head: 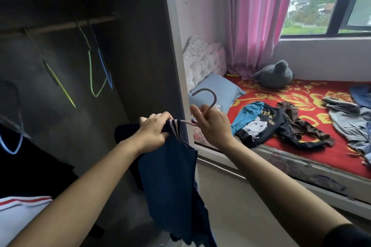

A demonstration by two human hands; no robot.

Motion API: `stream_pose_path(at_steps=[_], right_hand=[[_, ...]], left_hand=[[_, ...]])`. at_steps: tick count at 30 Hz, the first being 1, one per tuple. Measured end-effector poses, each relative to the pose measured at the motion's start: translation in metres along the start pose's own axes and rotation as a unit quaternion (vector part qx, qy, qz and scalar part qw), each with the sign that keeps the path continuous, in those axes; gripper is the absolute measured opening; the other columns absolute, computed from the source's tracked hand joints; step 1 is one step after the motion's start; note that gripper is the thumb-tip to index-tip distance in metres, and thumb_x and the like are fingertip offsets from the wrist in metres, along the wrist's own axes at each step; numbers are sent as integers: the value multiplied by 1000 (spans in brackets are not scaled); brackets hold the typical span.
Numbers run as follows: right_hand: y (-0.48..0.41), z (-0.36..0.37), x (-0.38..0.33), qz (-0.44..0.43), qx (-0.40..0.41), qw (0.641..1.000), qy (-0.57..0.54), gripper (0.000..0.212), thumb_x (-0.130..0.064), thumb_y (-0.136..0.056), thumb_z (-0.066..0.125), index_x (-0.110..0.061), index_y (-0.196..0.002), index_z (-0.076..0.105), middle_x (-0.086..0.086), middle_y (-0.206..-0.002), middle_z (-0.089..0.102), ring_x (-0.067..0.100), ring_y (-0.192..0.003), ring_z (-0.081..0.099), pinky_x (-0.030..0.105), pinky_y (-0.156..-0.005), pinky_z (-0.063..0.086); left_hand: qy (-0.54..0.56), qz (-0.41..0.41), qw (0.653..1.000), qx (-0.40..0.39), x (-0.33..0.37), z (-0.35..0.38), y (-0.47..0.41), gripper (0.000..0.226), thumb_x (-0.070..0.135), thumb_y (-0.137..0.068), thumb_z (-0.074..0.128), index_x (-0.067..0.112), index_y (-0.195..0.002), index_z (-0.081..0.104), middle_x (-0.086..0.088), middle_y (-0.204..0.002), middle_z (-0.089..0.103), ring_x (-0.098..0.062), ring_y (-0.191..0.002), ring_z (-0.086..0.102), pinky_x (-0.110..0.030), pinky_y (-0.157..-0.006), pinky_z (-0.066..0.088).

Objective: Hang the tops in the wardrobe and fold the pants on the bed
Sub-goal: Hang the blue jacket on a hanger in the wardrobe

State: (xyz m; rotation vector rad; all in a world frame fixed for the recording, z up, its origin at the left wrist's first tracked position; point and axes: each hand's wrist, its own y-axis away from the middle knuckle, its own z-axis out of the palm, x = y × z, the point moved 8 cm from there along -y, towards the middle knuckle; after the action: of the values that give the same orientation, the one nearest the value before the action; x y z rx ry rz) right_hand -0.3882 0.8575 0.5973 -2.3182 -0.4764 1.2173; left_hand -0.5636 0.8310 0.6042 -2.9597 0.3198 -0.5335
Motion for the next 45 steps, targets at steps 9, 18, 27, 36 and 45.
stream_pose_path(at_steps=[9,18,27,36,45], right_hand=[[69,27,55,-78,-24,980,180,34,-44,-88,67,-21,-108,50,3,-106,61,22,-88,61,31,-71,45],[121,131,126,107,-334,904,244,32,-40,-89,59,-17,-110,62,4,-112,64,29,-103,63,38,-77,53],[48,61,170,112,-280,949,87,19,-25,-98,58,-17,-99,75,2,-96,71,18,-96,64,29,-82,46],[-39,-5,98,136,-38,989,-53,42,-21,-95,59,6,-64,49,6,-58,40,15,-58,37,34,-57,28],[-61,-22,42,52,-26,997,42,41,-26,-90,59,4,-63,53,19,-58,54,23,-53,42,36,-55,36]], left_hand=[[-48,-14,984,174,-16,-35,-14,46,-3,-72,50,26,-108,48,3,-93,47,-20,-95,42,-35,-80,22],[-75,42,963,254,11,-73,-4,51,-8,-69,50,26,-107,49,2,-87,41,-16,-89,39,-38,-84,25],[-44,-73,968,237,-83,-83,31,33,30,-68,49,27,-101,52,0,-91,51,-25,-99,46,-39,-88,24],[-51,-107,970,213,-128,-54,38,30,59,-91,49,28,-92,50,0,-89,66,-30,-95,60,-48,-87,41],[-130,-77,970,191,-141,-18,39,36,51,-94,53,17,-103,62,-10,-77,63,-35,-77,61,-38,-64,46]])
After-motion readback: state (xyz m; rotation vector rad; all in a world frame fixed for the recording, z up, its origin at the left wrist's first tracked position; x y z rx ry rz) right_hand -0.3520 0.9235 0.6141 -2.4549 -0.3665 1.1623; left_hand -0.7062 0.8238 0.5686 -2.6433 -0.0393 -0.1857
